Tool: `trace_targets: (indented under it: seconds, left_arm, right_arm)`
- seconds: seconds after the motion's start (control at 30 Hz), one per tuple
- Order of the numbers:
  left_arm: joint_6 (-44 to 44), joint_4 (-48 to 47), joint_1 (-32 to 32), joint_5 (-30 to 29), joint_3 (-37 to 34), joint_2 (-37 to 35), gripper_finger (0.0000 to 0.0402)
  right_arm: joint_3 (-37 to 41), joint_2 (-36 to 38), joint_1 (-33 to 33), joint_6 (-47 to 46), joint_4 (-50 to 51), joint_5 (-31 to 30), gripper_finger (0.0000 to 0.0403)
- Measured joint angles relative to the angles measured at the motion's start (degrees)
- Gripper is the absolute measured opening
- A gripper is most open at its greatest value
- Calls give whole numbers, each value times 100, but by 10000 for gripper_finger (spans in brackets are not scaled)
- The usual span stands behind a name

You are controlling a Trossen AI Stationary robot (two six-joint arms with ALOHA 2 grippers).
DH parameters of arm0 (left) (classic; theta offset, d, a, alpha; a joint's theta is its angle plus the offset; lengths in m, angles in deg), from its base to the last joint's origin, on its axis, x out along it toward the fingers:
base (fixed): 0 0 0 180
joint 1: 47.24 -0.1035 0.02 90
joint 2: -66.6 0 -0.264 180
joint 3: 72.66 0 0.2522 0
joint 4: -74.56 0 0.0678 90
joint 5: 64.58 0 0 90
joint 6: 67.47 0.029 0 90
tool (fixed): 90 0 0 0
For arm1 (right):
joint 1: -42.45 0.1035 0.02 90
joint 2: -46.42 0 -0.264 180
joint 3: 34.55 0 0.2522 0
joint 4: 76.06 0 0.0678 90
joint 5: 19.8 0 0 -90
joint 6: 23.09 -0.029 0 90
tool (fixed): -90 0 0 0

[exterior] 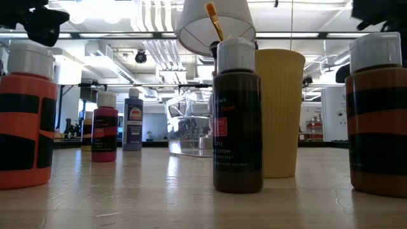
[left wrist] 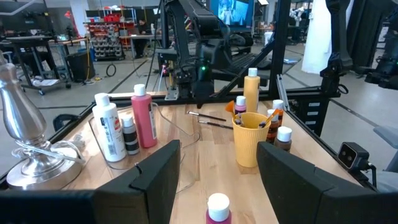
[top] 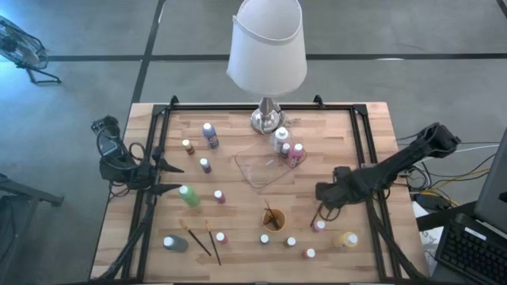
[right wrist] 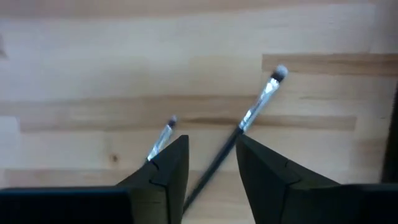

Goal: Pick & Place Paint Supplies
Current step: Put the black paint brush into the yellow cup

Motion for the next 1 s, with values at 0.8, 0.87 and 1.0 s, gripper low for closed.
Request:
trace_targets:
  seconds: [0.8, 0.87, 1.0]
  left_arm:
    - [0, -1, -1, -2, -1, 0, 218]
    - [0, -3, 0, -2, -1, 0, 218]
    - [0, -3, 1, 0, -1, 0, 218]
  right_arm:
    - [415, -1362, 530, -1632, -48, -618, 134]
    - [438, -1353, 529, -1633, -74, -630, 131]
    - [459, -1327, 529, -1621, -103, -659, 126]
